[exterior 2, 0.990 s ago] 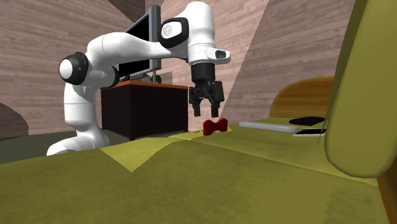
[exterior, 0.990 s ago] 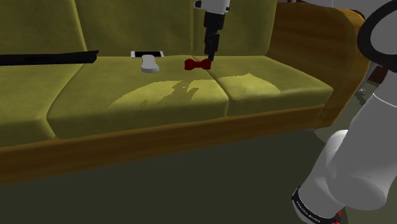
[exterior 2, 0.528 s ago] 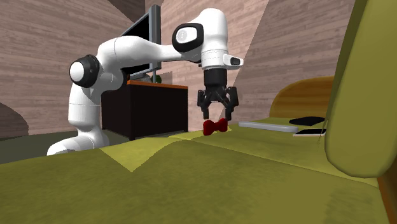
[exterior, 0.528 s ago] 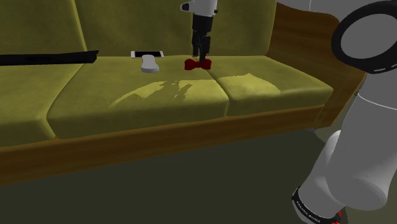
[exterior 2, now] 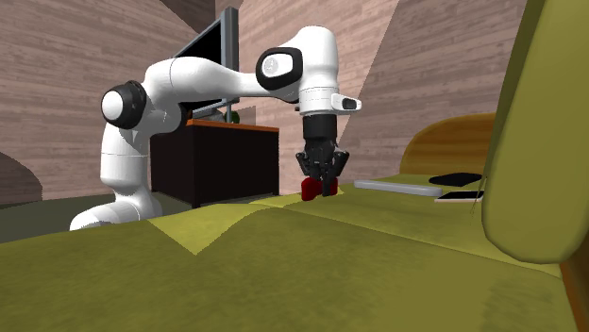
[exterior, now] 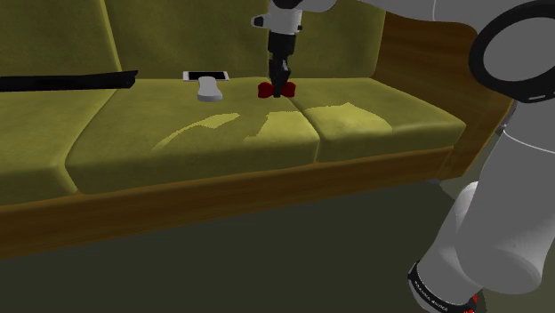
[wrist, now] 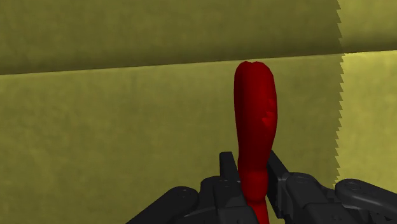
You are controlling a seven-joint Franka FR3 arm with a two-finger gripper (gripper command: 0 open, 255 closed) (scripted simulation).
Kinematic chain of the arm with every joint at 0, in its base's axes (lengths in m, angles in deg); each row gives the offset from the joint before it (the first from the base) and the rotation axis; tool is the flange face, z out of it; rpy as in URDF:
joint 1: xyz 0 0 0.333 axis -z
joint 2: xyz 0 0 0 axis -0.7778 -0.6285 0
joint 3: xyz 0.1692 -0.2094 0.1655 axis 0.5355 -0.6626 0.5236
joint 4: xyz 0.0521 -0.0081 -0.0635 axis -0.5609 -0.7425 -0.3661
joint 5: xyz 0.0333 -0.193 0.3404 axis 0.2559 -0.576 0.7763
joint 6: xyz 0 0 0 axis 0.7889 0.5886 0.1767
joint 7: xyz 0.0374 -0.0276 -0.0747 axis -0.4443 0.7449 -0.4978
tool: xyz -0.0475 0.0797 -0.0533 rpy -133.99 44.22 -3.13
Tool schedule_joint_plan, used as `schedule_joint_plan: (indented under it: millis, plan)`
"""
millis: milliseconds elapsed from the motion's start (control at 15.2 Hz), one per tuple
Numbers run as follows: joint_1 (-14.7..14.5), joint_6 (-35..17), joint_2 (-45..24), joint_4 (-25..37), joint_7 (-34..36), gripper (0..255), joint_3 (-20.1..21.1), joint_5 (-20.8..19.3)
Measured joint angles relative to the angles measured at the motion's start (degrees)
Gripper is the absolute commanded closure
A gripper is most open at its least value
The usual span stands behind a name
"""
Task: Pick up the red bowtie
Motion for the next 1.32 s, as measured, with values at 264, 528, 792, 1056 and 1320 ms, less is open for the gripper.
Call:
schedule_joint_plan:
  millis: [264,528,792,1056,1320]
  plan:
    - [0.0,-0.05,0.01,-0.02,0.01,255,0.0,0.0]
    - [0.04,0.45,-0.19,0.63,-0.05,255,-0.03,0.03]
    - [0.16,3.59,-1.05,4.64,-0.08,255,-0.09,0.19]
    - [0.29,7.03,-2.24,9.25,-0.06,255,-0.14,0.4]
    - [0.53,10.92,-3.97,14.84,-0.11,255,-0.24,0.73]
